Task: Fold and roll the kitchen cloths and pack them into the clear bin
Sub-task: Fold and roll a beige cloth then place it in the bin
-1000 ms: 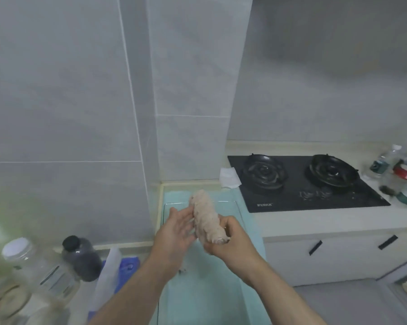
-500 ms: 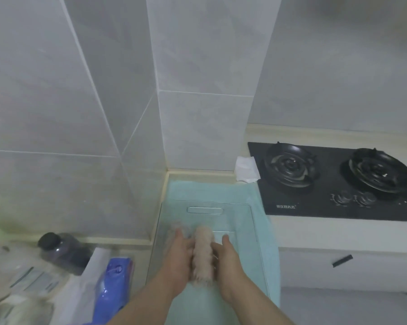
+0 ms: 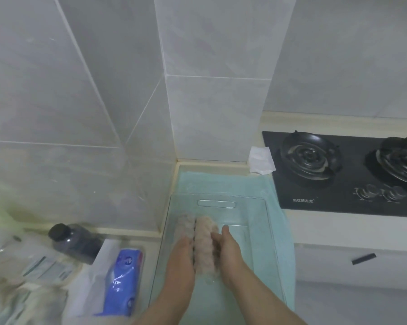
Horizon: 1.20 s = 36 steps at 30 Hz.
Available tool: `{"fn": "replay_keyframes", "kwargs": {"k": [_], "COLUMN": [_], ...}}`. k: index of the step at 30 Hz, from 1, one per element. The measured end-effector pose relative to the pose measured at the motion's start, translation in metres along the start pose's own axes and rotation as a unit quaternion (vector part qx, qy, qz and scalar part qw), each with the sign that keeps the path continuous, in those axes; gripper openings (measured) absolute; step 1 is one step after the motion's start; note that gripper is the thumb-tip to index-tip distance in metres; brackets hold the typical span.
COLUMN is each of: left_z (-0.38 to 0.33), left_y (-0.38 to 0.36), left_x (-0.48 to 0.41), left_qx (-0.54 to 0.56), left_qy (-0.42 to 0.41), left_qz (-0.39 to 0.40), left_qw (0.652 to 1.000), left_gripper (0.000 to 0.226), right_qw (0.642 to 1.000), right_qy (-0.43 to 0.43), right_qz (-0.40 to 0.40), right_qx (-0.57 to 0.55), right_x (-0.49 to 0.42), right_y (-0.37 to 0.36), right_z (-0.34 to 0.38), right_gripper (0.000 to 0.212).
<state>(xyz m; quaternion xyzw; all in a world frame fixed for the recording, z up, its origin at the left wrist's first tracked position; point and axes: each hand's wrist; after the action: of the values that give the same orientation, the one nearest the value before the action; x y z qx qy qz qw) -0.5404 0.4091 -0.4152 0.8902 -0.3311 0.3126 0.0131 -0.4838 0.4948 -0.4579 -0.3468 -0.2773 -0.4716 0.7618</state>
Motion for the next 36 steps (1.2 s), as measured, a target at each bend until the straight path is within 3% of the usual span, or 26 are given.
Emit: {"fn": "replay_keyframes", "kwargs": {"k": [6,10,14,20,26,30,36], "left_z": [0.0,0.005,0.0,-0.03,-0.04,-0.057,-0.1], "left_y": [0.005,0.011,0.015,0.009,0.011,0.02,0.055], "left_x": [0.007,-0.001,0.001,0.026,0.032,0.043,0.054], "left_qx": [-0.061,-0.052,-0.036,-0.001,-0.006,-0.026,-0.129], "left_qy": [-0.025,-0.024,-0.007,0.007,0.005,0.006,-0.136], "left_qz": [0.009,-0.001,0.024,0.047,0.025,0.005,0.052], "left_qw": [0.998,0.998,0.999,0.999,1.0,1.0,0.981], "left_gripper": [0.036,0.053,0.041,0.034,0.032,0.044,0.013], "right_qw": [0.998,0.994,0.995,0.989,0.989,0.982,0.919], "right_qy": [-0.02,-0.048,-0.047,-0.002,0.023,0.058,0.243], "right_qz": [0.041,0.074,0.082,0.037,0.021,0.018,-0.005], "right_qx": [-0.044,-0.056,-0.025,0.142,0.145,0.177,0.31], "right_x": [0.0,0.002,0.005,0.014,0.033,0.053,0.079], "right_y": [-0.013,-0.029,-0.034,-0.023,-0.013,-0.014,-0.026], "right_z": [0.012,0.009,0.005,0.016,0.025,0.034,0.06], "right_gripper": [0.061,0.064,0.064,0.058,0.058,0.053,0.016]}}
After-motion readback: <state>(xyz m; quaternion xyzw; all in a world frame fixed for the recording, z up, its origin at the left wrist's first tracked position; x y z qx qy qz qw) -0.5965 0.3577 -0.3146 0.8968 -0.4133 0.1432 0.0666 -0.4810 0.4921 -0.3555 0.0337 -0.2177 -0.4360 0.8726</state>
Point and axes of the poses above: each hand's wrist, its own x-axis away from the middle knuckle, its own y-axis out of the back of the hand, z = x × y
